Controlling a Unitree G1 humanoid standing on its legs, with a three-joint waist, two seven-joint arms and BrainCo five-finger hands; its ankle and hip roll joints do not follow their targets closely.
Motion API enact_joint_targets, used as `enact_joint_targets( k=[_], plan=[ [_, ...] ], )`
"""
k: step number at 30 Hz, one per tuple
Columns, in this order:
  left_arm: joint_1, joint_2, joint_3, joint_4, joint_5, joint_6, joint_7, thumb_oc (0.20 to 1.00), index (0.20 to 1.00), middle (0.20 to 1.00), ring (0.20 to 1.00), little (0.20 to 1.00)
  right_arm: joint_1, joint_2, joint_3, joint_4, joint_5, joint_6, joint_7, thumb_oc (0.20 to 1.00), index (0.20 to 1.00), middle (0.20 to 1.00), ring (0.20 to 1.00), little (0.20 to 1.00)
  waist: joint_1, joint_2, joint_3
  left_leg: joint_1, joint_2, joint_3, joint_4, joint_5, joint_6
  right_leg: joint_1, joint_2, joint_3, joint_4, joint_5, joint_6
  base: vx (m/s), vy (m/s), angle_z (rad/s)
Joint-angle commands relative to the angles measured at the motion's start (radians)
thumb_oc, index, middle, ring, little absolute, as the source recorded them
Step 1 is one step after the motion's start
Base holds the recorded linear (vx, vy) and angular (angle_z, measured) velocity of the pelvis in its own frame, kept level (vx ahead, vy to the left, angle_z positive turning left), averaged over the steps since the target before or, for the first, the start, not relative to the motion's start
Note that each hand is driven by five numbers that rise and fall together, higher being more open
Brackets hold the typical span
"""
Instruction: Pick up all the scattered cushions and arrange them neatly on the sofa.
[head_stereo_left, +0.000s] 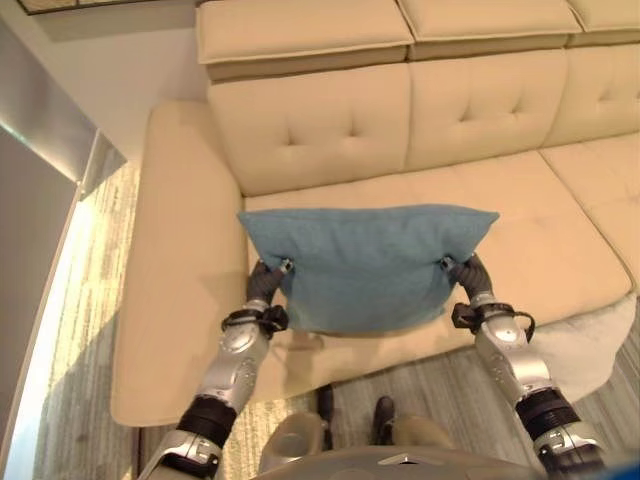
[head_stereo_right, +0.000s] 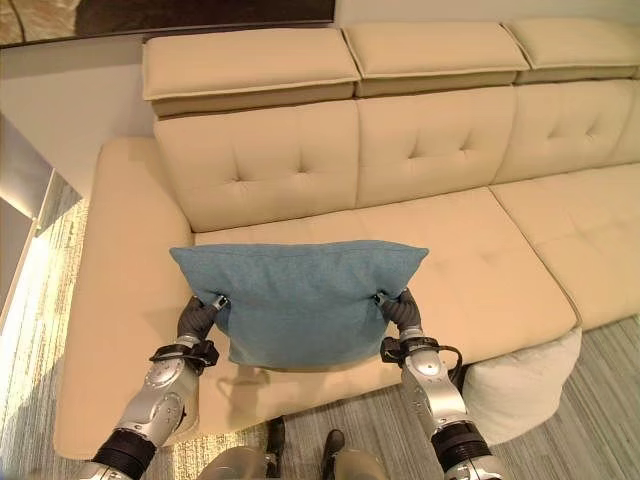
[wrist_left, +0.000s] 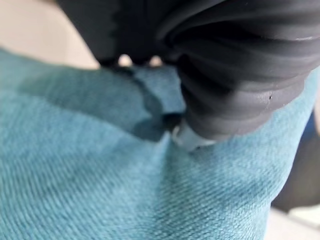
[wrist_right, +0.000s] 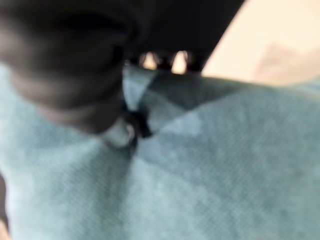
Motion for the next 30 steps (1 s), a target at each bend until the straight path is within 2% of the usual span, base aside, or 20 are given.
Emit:
enact_joint_targets(
  k=[1,2,3,6,10,14,19,23,25,27,30],
  plan=[
    [-0.043,0.019,-0.014,-0.138,0.035,-0.083,-0.036,0.2,0.2,0.2,0.2,0.2,-0.067,0.041,0.001,-0.087,-0.014,-0.089,0.027,0.2,0.2,0.2,0.2,0.2,-0.006,-0.043,-0.038,-0.033,0.004,-0.016,0.094,-0.093,-0.019,-0.015,-0.058,0.048,-0.218,0.217,0.08,0.1,-0.006,0.25],
    [-0.043,0.019,-0.013,-0.138,0.035,-0.083,-0.036,0.2,0.2,0.2,0.2,0.2,-0.068,0.041,0.001,-0.087,-0.014,-0.089,0.027,0.2,0.2,0.2,0.2,0.2,-0.007,-0.043,-0.038,-0.033,0.004,-0.016,0.095,-0.094,-0.019,-0.014,-0.058,0.047,-0.218,0.217,0.08,0.14,-0.019,0.46],
    [-0.048,0.015,-0.013,-0.138,0.035,-0.092,-0.032,0.2,0.2,0.2,0.2,0.2,-0.07,0.037,-0.001,-0.084,-0.02,-0.088,0.026,0.2,0.2,0.2,0.2,0.2,-0.019,-0.042,-0.022,-0.015,-0.006,-0.047,0.093,-0.098,-0.026,-0.043,-0.049,0.067,-0.23,0.226,0.089,0.12,-0.044,0.56],
    [-0.052,0.005,-0.016,-0.126,0.036,-0.094,-0.037,0.2,0.2,0.2,0.2,0.2,-0.069,0.039,-0.005,-0.081,-0.019,-0.092,0.025,0.2,0.2,0.2,0.2,0.2,-0.018,-0.058,-0.021,-0.009,-0.023,-0.065,0.099,-0.112,-0.034,-0.011,-0.066,0.062,-0.258,0.245,0.096,0.1,-0.075,0.8],
    [-0.057,-0.006,-0.025,-0.121,0.03,-0.095,-0.035,0.2,0.2,0.2,0.2,0.2,-0.061,0.036,-0.008,-0.082,-0.013,-0.091,0.022,0.2,0.2,0.2,0.2,0.2,-0.024,-0.059,-0.035,-0.003,-0.011,-0.092,0.069,-0.098,-0.047,-0.003,-0.062,0.048,-0.254,0.243,0.087,0.09,-0.092,0.39],
    [-0.089,-0.011,-0.043,-0.11,0.033,-0.097,-0.019,0.2,0.2,0.2,0.2,0.2,-0.077,0.03,-0.001,-0.089,-0.009,-0.093,0.01,0.2,0.2,0.2,0.2,0.2,-0.029,-0.053,-0.049,0.012,0.013,-0.11,0.02,-0.078,-0.059,0.013,-0.054,0.007,-0.259,0.228,0.074,0.1,-0.106,0.27],
    [-0.2,-0.007,-0.063,-0.101,0.044,-0.118,0.037,0.2,0.2,0.2,0.2,0.2,-0.177,0.017,0.029,-0.092,-0.025,-0.1,-0.036,0.2,0.2,0.2,0.2,0.2,-0.026,-0.046,-0.045,0.008,0.035,-0.122,-0.025,-0.056,-0.072,0.008,-0.045,-0.031,-0.279,0.22,0.063,0.02,-0.064,0.09],
    [-0.404,0.05,-0.084,-0.042,0.069,-0.151,0.127,0.2,0.2,0.2,0.2,0.2,-0.398,-0.004,0.079,-0.038,-0.038,-0.116,-0.128,0.2,0.2,0.2,0.2,0.2,-0.017,-0.033,-0.025,-0.035,0.042,-0.126,-0.054,-0.024,-0.081,-0.023,-0.041,-0.049,-0.304,0.231,0.062,-0.05,-0.013,0.07],
    [-0.462,0.067,-0.091,-0.019,0.07,-0.158,0.143,0.2,0.2,0.2,0.2,0.2,-0.461,-0.009,0.092,-0.013,-0.037,-0.118,-0.143,0.2,0.2,0.2,0.2,0.2,-0.017,-0.03,-0.021,-0.045,0.042,-0.128,-0.064,-0.015,-0.083,-0.033,-0.039,-0.049,-0.308,0.236,0.062,-0.03,0.007,0.03],
    [-0.638,0.129,-0.118,0.048,0.067,-0.177,0.189,0.2,0.2,0.2,0.2,0.2,-0.659,-0.048,0.139,0.052,-0.032,-0.116,-0.185,0.2,0.2,0.2,0.2,0.2,-0.007,-0.018,-0.008,-0.083,0.04,-0.136,-0.092,0.018,-0.091,-0.064,-0.028,-0.042,-0.325,0.248,0.065,-0.06,0.025,0.09],
    [-0.776,0.182,-0.149,0.108,0.06,-0.188,0.219,0.2,0.2,0.2,0.2,0.2,-0.816,-0.083,0.178,0.123,-0.032,-0.11,-0.222,0.2,0.2,0.2,0.2,0.2,0.0,-0.011,-0.01,-0.126,0.034,-0.139,-0.114,0.05,-0.1,-0.101,-0.027,-0.045,-0.335,0.263,0.07,-0.03,0.033,0.13]
  ],
)
